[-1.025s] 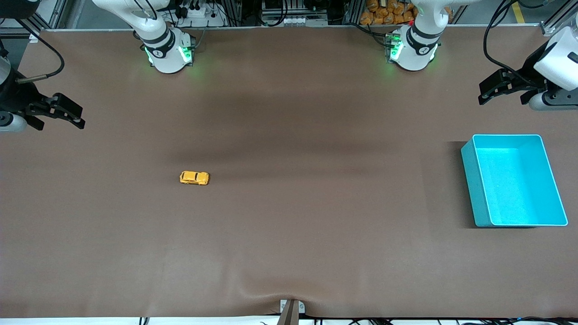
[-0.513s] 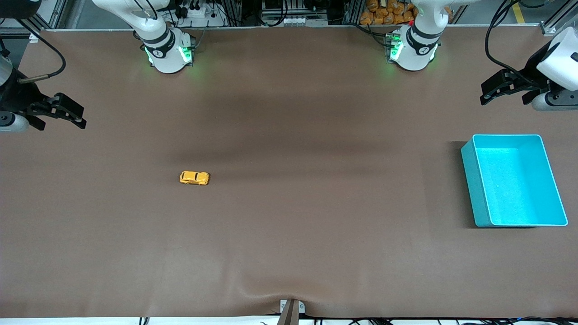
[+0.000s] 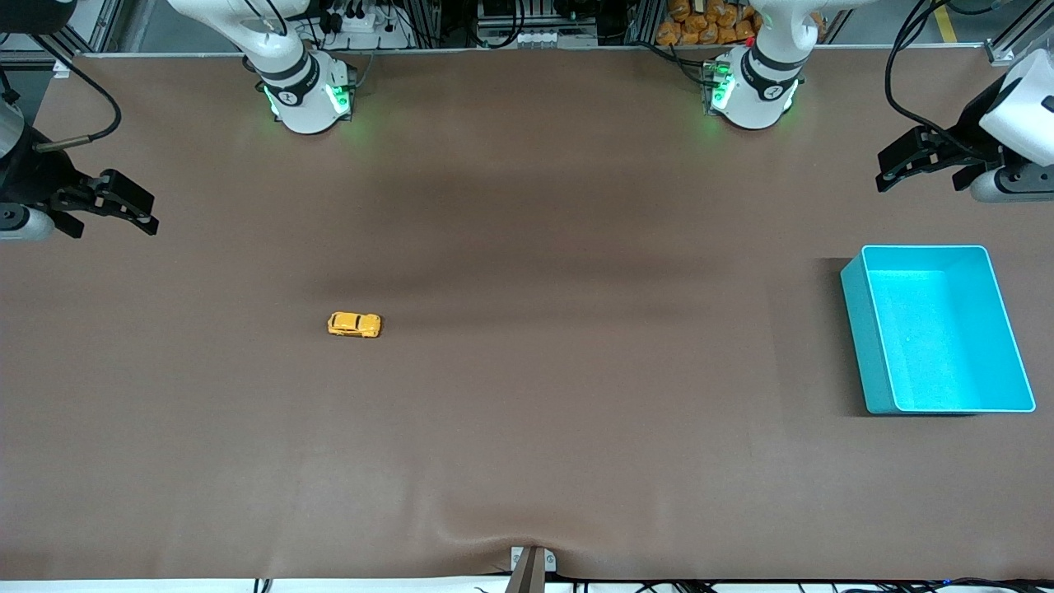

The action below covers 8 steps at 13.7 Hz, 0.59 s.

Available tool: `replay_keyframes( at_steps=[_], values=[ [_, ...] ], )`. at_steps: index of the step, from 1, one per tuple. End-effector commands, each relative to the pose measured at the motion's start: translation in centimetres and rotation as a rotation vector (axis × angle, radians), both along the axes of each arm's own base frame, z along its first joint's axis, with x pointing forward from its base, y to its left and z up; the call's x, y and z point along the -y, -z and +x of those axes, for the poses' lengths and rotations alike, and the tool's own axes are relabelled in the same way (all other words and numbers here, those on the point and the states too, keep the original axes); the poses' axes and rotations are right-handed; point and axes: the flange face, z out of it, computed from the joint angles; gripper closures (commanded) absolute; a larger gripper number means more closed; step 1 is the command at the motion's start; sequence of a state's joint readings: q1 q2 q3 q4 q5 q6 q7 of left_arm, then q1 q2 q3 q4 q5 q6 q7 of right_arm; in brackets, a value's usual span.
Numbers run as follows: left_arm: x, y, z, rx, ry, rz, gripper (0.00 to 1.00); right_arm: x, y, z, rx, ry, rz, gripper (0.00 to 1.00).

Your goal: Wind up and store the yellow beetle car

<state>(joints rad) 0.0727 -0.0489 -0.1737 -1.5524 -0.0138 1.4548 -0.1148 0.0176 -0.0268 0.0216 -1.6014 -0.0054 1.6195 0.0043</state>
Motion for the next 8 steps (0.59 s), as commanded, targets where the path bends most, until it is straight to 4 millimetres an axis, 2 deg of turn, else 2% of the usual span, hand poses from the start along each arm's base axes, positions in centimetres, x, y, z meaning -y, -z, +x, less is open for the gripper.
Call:
replay_keyframes(
  at_steps=[1, 8],
  values=[
    [-0.03, -0.26, -0.08, -0.002, 0.003, 0.017, 0.00, -0.62, -0.44, 0.25, 0.002, -0.003, 0.008, 0.00],
    [-0.03, -0.26, -0.08, -0.002, 0.002, 0.017, 0.00, -0.86, -0.31, 0.24, -0.004, -0.011, 0.006, 0.00]
  ],
)
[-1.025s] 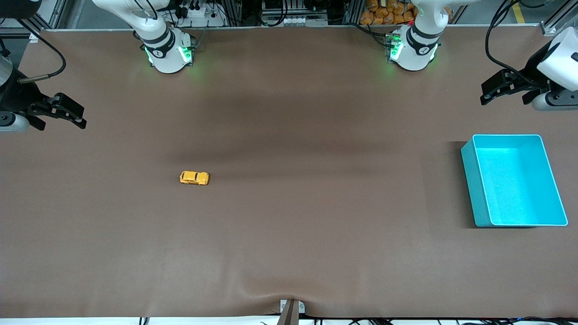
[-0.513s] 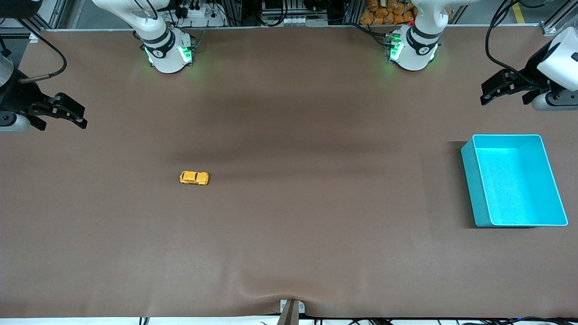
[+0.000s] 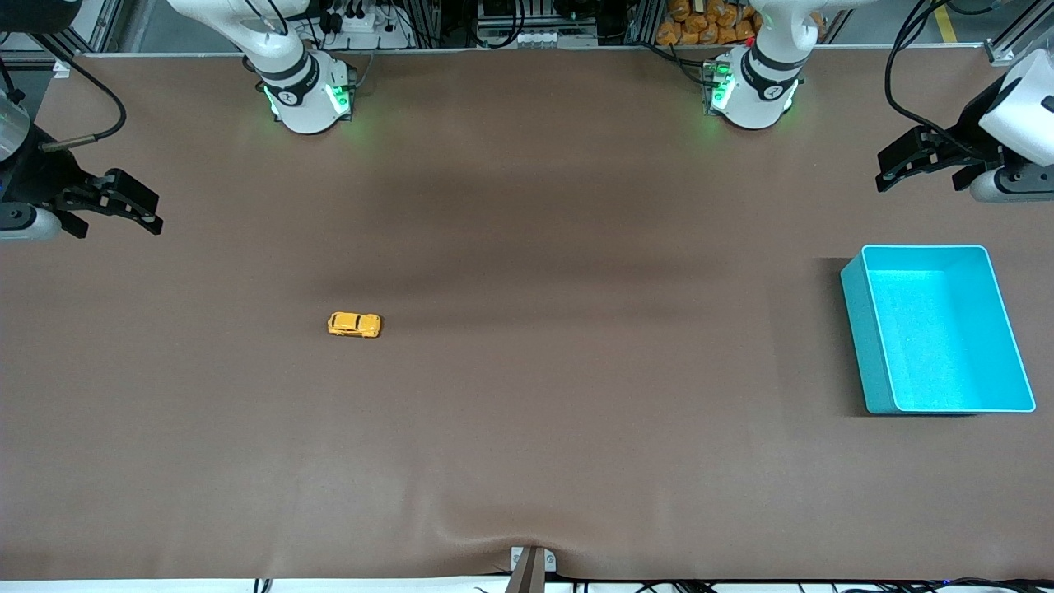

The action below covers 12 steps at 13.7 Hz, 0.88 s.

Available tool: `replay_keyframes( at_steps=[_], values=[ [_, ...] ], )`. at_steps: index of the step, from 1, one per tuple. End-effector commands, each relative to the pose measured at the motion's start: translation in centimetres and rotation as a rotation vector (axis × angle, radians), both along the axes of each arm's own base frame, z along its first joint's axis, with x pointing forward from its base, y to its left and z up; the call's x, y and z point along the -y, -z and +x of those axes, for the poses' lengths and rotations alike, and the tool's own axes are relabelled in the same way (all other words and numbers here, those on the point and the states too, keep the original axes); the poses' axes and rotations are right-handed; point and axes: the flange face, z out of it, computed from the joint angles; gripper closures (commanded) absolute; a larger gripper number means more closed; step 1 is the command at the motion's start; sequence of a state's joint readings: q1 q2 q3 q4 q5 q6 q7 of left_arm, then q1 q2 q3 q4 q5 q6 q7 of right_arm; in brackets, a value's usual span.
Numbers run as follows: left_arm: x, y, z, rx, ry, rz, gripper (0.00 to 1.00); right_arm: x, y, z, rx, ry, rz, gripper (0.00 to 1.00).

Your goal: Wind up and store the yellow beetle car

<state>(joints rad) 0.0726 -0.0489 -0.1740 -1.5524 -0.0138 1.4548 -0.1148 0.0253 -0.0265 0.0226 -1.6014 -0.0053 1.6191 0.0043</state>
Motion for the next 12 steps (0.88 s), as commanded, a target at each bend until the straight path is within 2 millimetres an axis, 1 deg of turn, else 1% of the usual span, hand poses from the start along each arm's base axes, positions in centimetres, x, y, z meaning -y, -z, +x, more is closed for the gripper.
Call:
replay_keyframes(
  at_steps=[1, 9, 11, 12],
  values=[
    [0.0, -0.3, -0.1, 0.000, 0.002, 0.017, 0.00, -0.4, -0.2, 0.2, -0.008, -0.001, 0.007, 0.00],
    [0.0, -0.3, -0.1, 0.000, 0.003, 0.017, 0.00, 1.4, 0.0, 0.3, -0.012, 0.021, -0.001, 0.00],
    [0.0, -0.5, -0.1, 0.003, 0.002, 0.017, 0.00, 1.0, 0.0, 0.3, -0.010, 0.018, -0.001, 0.00],
    [0.1, -0.5, -0.1, 0.003, 0.002, 0.016, 0.00, 0.5, -0.1, 0.4, -0.006, 0.013, 0.000, 0.00]
  ],
)
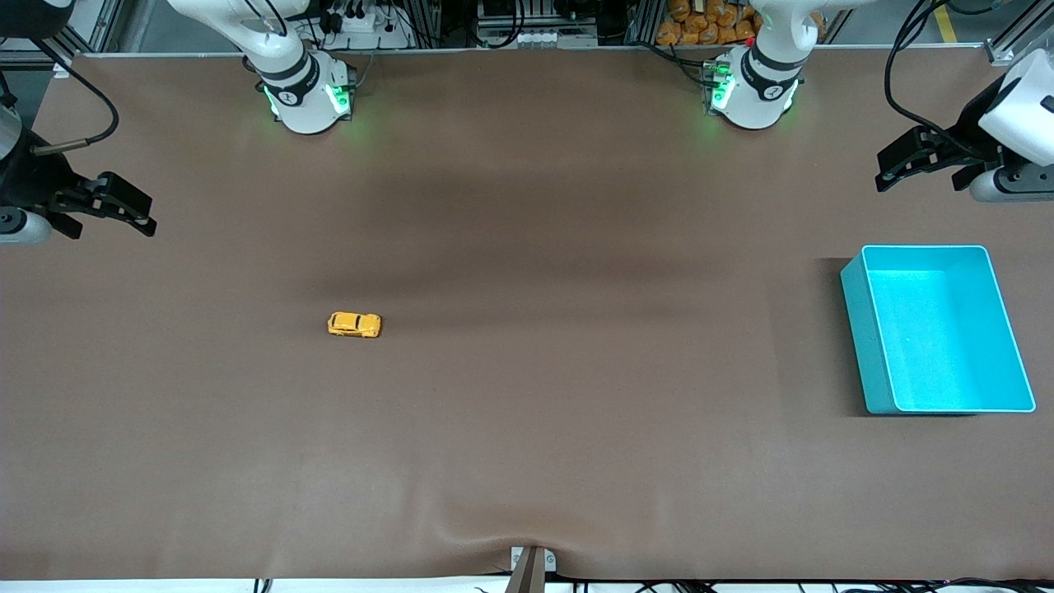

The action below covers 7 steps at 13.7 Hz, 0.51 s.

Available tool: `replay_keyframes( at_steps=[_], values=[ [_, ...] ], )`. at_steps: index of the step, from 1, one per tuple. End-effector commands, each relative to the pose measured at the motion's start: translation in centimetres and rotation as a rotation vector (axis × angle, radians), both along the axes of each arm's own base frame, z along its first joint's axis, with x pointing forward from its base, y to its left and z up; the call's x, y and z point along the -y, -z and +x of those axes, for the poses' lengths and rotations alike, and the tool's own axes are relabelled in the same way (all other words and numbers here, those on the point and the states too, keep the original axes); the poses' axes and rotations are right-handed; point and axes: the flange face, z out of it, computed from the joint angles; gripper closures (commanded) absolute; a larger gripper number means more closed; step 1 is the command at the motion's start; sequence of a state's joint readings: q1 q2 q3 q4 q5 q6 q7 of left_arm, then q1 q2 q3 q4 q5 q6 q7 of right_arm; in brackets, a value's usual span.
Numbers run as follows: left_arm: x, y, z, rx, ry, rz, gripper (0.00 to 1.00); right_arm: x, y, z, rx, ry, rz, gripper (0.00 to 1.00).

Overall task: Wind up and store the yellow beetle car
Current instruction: 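Reach the right gripper down over the yellow beetle car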

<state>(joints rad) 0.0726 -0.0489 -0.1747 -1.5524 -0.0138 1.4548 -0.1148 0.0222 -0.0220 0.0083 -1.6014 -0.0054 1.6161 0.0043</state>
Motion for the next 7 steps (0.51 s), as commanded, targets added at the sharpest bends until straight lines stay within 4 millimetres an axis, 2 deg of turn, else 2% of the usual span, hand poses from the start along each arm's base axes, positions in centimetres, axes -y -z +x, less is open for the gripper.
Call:
replay_keyframes(
  at_steps=[1, 2, 5, 7],
  values=[
    [0.0, -0.5, -0.1, 0.003, 0.001, 0.015, 0.00, -1.3, 0.1, 0.6, -0.001, -0.018, -0.004, 0.00],
    [0.0, -0.5, -0.1, 0.003, 0.001, 0.015, 0.00, -2.0, 0.5, 0.8, -0.007, -0.030, -0.002, 0.00],
    [-0.1, -0.3, -0.1, -0.002, -0.001, 0.016, 0.00, -5.5, 5.7, 1.4, -0.117, -0.238, -0.009, 0.00],
    [-0.1, -0.2, -0.1, -0.005, -0.002, 0.016, 0.00, -7.8, 9.0, 1.9, -0.168, -0.316, -0.018, 0.00]
  ],
)
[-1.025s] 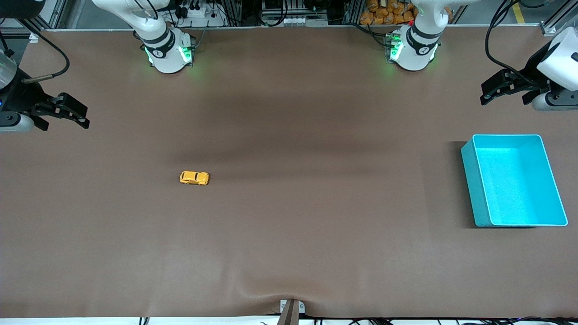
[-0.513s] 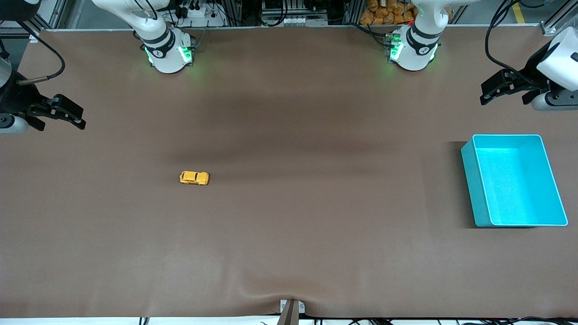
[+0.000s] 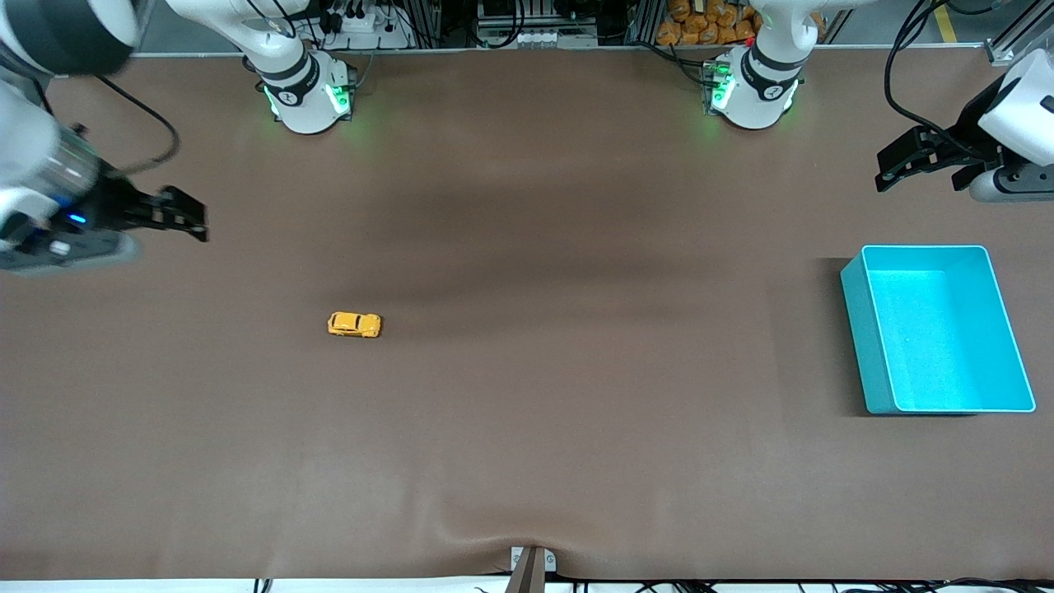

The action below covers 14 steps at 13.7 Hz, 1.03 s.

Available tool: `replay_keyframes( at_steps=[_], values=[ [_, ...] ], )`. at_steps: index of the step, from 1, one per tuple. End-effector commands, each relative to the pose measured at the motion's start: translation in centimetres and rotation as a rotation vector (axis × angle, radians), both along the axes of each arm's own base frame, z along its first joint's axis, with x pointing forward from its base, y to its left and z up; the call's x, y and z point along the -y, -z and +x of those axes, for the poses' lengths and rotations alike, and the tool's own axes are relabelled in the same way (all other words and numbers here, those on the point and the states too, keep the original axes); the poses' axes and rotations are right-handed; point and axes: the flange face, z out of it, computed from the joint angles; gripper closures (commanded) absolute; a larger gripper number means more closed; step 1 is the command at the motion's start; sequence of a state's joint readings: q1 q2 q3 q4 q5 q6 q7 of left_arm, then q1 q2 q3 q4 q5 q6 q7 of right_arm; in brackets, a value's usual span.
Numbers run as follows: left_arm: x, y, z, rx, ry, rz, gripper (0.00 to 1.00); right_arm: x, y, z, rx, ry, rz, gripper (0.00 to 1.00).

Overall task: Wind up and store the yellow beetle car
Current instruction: 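Reach the right gripper down over the yellow beetle car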

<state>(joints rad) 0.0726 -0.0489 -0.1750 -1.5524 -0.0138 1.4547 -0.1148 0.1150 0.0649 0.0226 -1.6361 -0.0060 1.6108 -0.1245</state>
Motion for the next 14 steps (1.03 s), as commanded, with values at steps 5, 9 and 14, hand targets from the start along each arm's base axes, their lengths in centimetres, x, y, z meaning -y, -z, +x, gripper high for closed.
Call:
replay_keyframes(
  at_steps=[5, 9, 14],
  values=[
    [0.0, -0.3, -0.1, -0.003, 0.004, 0.016, 0.00, -4.5, 10.8, -0.5, -0.004, -0.349, -0.031, 0.00],
    [0.0, -0.3, -0.1, -0.002, 0.002, 0.014, 0.00, -4.2, 19.1, -2.9, 0.051, -0.537, -0.011, 0.00],
    [-1.8, -0.2, 0.1, -0.005, -0.027, 0.014, 0.00, -9.0, 24.5, -4.5, 0.063, -0.874, -0.152, 0.00]
  ],
)
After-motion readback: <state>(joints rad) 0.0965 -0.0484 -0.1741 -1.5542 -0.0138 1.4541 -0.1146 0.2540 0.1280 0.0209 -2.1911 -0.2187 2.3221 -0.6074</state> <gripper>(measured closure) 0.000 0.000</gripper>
